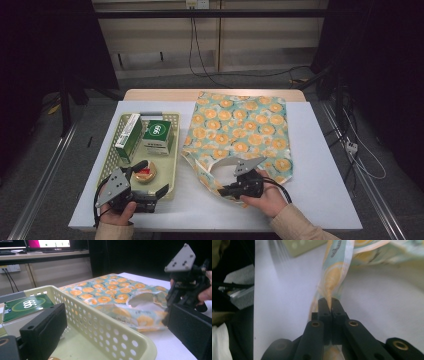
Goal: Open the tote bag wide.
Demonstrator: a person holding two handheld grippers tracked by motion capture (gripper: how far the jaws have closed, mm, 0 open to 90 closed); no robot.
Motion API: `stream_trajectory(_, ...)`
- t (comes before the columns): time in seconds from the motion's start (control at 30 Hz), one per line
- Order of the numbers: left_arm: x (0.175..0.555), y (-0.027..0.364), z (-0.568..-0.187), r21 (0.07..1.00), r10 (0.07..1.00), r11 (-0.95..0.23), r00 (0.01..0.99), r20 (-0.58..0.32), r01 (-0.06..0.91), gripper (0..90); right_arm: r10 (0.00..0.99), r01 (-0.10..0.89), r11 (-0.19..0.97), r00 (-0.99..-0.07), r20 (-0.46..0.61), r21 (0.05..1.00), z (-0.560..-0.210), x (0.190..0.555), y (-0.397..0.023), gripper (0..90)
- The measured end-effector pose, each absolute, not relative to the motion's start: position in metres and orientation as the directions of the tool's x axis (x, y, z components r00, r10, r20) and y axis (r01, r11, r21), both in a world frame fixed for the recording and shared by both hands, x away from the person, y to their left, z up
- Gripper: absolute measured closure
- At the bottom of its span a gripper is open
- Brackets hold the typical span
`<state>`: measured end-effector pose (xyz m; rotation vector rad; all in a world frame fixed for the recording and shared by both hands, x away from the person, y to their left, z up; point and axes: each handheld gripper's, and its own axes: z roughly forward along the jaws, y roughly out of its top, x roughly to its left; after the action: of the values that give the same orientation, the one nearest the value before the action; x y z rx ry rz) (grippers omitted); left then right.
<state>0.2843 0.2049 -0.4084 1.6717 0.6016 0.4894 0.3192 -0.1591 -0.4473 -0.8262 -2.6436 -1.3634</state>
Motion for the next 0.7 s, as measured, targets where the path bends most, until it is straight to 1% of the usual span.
stream_trajectory(0.07,0.284,0.205,-0.408,0.983,0.631,-0.136,0.776,-0.008,0.12,2.6,0.434,0.48,0.46,-0.855,0.283,0.747,-0.439,0.323,-0.162,89.5)
stream_trajectory(0.23,0.283,0.205,-0.407,0.984,0.632,-0.132,0.775,-0.006,0.116,2.6,0.46,0.453,0.439,-0.855,0.238,0.776,-0.415,0.331,-0.171,89.6)
stream_trajectory(0.37,0.284,0.205,-0.407,0.984,0.63,-0.133,0.776,-0.006,0.116,2.6,0.499,0.434,0.438,-0.846,0.189,0.787,-0.401,0.348,-0.186,89.6)
stream_trajectory(0.47,0.284,0.205,-0.407,0.984,0.631,-0.134,0.776,-0.006,0.116,2.6,0.554,0.458,0.414,-0.813,0.182,0.787,-0.4,0.368,-0.2,89.4)
stream_trajectory(0.57,0.284,0.205,-0.407,0.985,0.63,-0.134,0.777,-0.002,0.111,2.6,0.601,0.493,0.366,-0.773,0.204,0.789,-0.404,0.387,-0.213,89.1)
stream_trajectory(0.63,0.284,0.205,-0.407,0.985,0.633,-0.132,0.774,-0.003,0.112,2.6,0.608,0.509,0.338,-0.76,0.229,0.792,-0.407,0.397,-0.22,88.9)
stream_trajectory(0.7,0.285,0.205,-0.407,0.985,0.633,-0.131,0.775,-0.005,0.114,2.6,0.621,0.514,0.339,-0.751,0.224,0.788,-0.409,0.406,-0.224,88.8)
